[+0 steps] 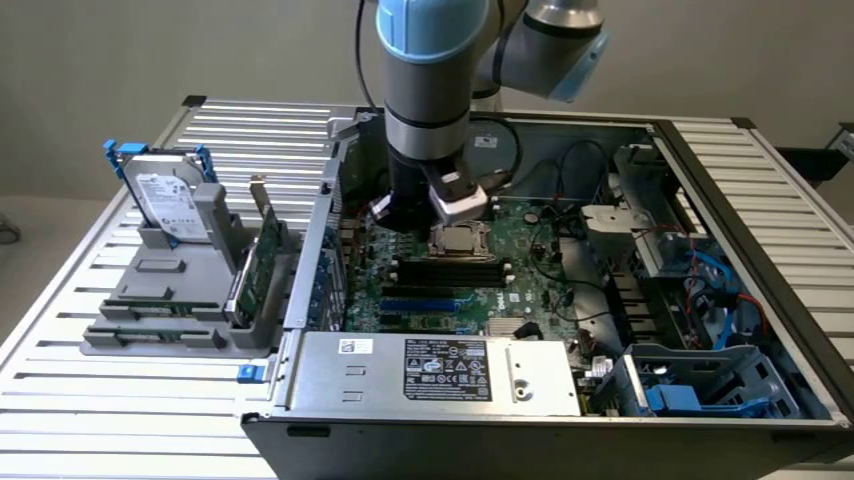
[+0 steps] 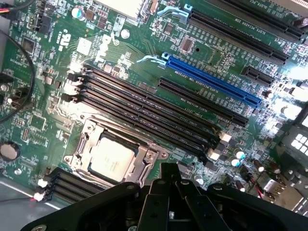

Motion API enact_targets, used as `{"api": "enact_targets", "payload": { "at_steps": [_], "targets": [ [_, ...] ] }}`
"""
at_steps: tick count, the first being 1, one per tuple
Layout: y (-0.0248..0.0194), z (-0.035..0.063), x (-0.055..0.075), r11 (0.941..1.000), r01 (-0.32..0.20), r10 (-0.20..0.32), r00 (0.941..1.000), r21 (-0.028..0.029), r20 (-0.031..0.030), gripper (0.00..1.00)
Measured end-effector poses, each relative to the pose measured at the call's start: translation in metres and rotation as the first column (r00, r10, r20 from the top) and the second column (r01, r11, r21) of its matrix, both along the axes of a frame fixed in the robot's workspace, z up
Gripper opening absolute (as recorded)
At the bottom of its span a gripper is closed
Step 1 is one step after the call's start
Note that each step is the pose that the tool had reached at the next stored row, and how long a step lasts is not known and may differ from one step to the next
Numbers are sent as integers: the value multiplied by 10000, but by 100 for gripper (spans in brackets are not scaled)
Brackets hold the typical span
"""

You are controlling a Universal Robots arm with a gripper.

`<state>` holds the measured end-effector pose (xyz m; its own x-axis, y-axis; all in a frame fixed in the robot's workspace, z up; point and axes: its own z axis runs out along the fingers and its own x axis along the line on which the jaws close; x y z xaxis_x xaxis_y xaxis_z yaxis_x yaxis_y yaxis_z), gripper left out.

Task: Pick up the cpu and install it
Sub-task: 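Install the first cpu locking lever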

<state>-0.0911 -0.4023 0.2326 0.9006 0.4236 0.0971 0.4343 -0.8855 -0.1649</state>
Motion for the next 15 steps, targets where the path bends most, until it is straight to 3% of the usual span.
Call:
{"api": "enact_targets", "payload": {
  "at_steps": [7,15],
  "targets": [
    [0,75,0,9944,-1053,1053,9944,5,1,11],
    [0,152,0,9741,-2262,2262,9741,15,7,11]
  ]
}}
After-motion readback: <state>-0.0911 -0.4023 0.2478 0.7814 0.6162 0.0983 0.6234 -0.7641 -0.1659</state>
